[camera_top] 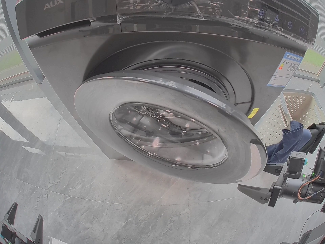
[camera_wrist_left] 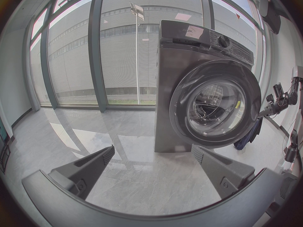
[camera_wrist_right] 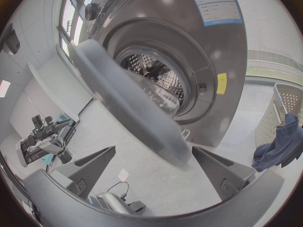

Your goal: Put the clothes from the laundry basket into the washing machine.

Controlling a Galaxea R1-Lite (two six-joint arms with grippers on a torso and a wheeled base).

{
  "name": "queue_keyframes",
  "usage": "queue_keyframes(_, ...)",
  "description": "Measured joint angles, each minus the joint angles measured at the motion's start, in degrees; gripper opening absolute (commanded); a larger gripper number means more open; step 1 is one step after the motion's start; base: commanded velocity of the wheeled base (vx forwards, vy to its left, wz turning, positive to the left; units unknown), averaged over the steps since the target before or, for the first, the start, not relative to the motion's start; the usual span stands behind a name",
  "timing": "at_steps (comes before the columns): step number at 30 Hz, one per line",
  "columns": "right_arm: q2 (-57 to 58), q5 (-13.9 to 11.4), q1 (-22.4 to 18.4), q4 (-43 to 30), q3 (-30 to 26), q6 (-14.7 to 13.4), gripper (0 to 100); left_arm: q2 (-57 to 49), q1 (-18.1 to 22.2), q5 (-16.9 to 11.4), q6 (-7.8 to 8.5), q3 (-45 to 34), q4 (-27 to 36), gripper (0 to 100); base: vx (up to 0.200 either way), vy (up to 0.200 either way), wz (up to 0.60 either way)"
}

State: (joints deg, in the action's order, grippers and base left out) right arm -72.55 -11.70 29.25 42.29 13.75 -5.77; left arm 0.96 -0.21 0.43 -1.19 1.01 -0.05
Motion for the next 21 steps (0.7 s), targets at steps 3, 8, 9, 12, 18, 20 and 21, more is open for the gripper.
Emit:
queue_keyframes(3, -0.02, -0.17, 1.37, 0.13, -1.40, 0.02, 100, 0.00, 0.05, 0.00, -0.02, 0.00, -0.02, 100, 0.000, 0.000, 0.00)
queue_keyframes(8, 1.40, -0.37, 3.35, -0.52, -3.34, 0.24, 100, 0.00, 0.02, 0.00, -0.02, 0.00, -0.02, 100, 0.000, 0.000, 0.00)
queue_keyframes(9, 1.71, -0.34, 3.50, -0.59, -3.83, 0.30, 100, 0.00, 0.05, 0.00, -0.02, 0.00, -0.02, 100, 0.000, 0.000, 0.00)
queue_keyframes(12, 2.45, -0.17, 3.06, -0.83, -5.84, 0.87, 100, 0.00, 0.02, -0.02, -0.13, 0.00, -0.05, 100, 0.000, 0.000, 0.00)
queue_keyframes(18, 2.71, -0.11, -1.30, -1.27, -9.76, 4.32, 100, 0.00, 0.02, 0.00, -0.17, 0.00, -0.02, 100, 0.000, 0.000, 0.00)
queue_keyframes(20, 2.34, -0.09, -3.47, -1.89, -10.81, 5.77, 100, 0.00, 0.02, 0.00, -0.17, 0.00, 0.00, 100, 0.000, 0.000, 0.00)
queue_keyframes(21, 2.05, -0.09, -4.50, -2.11, -11.14, 6.28, 100, 0.00, 0.02, 0.01, -0.17, 0.00, -0.02, 100, 0.000, 0.000, 0.00)
